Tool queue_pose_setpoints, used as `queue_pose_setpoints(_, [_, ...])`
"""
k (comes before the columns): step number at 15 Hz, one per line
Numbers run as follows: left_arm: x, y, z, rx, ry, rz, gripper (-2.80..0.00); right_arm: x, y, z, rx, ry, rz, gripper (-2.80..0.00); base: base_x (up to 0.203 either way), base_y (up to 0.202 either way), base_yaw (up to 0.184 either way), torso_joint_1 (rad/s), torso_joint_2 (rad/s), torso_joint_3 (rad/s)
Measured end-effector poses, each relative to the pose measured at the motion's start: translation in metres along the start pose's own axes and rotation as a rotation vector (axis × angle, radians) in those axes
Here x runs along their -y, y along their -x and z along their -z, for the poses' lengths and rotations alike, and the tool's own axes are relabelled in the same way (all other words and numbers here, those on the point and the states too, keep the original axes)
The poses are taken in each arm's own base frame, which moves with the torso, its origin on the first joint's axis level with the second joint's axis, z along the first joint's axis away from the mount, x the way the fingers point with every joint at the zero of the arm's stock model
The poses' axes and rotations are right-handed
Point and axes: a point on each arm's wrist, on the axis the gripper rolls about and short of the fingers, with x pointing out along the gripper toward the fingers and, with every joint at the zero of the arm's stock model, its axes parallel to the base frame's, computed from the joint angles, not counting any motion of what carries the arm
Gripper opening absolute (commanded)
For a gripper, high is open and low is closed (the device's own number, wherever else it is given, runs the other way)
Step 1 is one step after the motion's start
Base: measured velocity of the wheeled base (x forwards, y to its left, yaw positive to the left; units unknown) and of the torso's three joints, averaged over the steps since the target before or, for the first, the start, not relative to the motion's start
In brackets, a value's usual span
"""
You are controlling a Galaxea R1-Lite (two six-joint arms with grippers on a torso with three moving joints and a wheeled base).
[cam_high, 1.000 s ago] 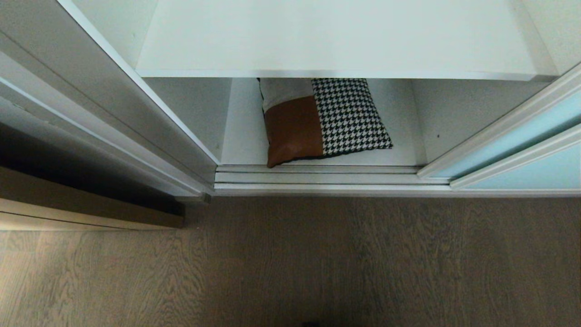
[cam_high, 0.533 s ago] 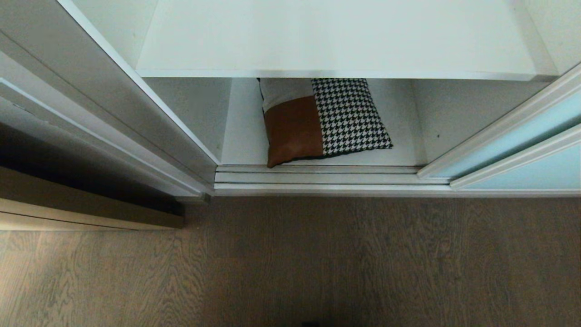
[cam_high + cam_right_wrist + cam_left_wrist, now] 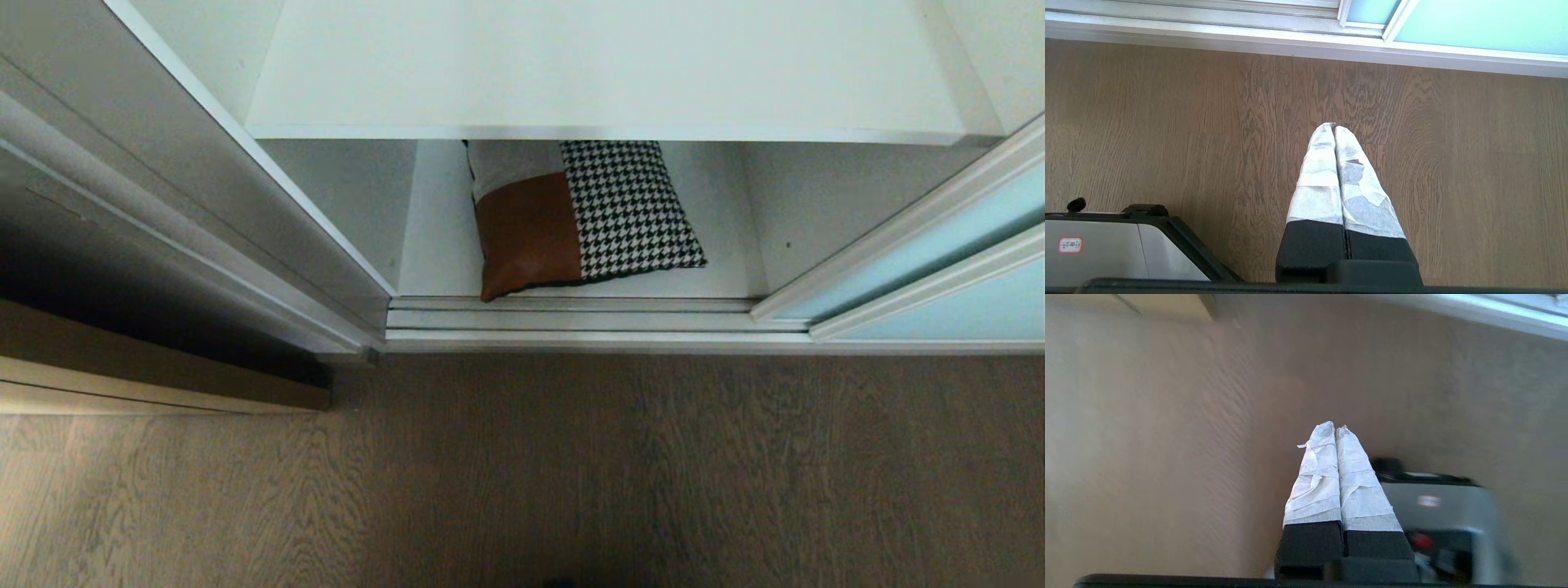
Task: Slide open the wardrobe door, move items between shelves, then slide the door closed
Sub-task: Place the pillow on the higher shelf
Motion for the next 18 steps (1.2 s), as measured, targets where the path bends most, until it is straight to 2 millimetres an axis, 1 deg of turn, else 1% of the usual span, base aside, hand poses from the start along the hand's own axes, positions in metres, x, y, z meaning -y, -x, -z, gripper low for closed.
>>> queue_pose_setpoints(2, [0.003, -0.029, -0.030, -0.119, 0.061, 0.027, -2.80, 0.000, 0.000, 0.000, 0.000, 0.000, 0.000, -2.80, 0.000, 0.000, 0.000, 0.000, 0.00, 0.000])
queue_pose_setpoints(3, [0.002, -0.050, -0.042, -0.192, 0.088, 0.043, -2.80, 0.000, 0.000, 0.000, 0.000, 0.000, 0.000, -2.80, 0.000, 0.000, 0.000, 0.000, 0.00, 0.000])
queue_pose_setpoints(4, [0.001, -0.073, -0.050, -0.269, 0.114, 0.058, -2.80, 0.000, 0.000, 0.000, 0.000, 0.000, 0.000, -2.80, 0.000, 0.000, 0.000, 0.000, 0.00, 0.000])
queue_pose_setpoints(6, [-0.004, -0.118, -0.053, -0.405, 0.137, 0.080, -2.80, 0.000, 0.000, 0.000, 0.000, 0.000, 0.000, -2.80, 0.000, 0.000, 0.000, 0.000, 0.00, 0.000])
queue_pose_setpoints(7, [-0.007, -0.142, -0.050, -0.469, 0.137, 0.090, -2.80, 0.000, 0.000, 0.000, 0.000, 0.000, 0.000, -2.80, 0.000, 0.000, 0.000, 0.000, 0.00, 0.000])
queue_pose_setpoints(9, [-0.015, -0.183, -0.035, -0.544, 0.124, 0.108, -2.80, 0.000, 0.000, 0.000, 0.000, 0.000, 0.000, -2.80, 0.000, 0.000, 0.000, 0.000, 0.00, 0.000])
queue_pose_setpoints(11, [-0.018, -0.211, -0.020, -0.535, 0.100, 0.145, -2.80, 0.000, 0.000, 0.000, 0.000, 0.000, 0.000, -2.80, 0.000, 0.000, 0.000, 0.000, 0.00, 0.000])
queue_pose_setpoints(13, [-0.007, -0.227, -0.008, -0.527, 0.062, 0.211, -2.80, 0.000, 0.000, 0.000, 0.000, 0.000, 0.000, -2.80, 0.000, 0.000, 0.000, 0.000, 0.00, 0.000])
queue_pose_setpoints(15, [0.003, -0.238, 0.001, -0.549, 0.055, 0.252, -2.80, 0.000, 0.000, 0.000, 0.000, 0.000, 0.000, -2.80, 0.000, 0.000, 0.000, 0.000, 0.00, 0.000])
queue_pose_setpoints(18, [0.014, -0.260, 0.012, -0.515, 0.051, 0.257, -2.80, 0.000, 0.000, 0.000, 0.000, 0.000, 0.000, -2.80, 0.000, 0.000, 0.000, 0.000, 0.00, 0.000])
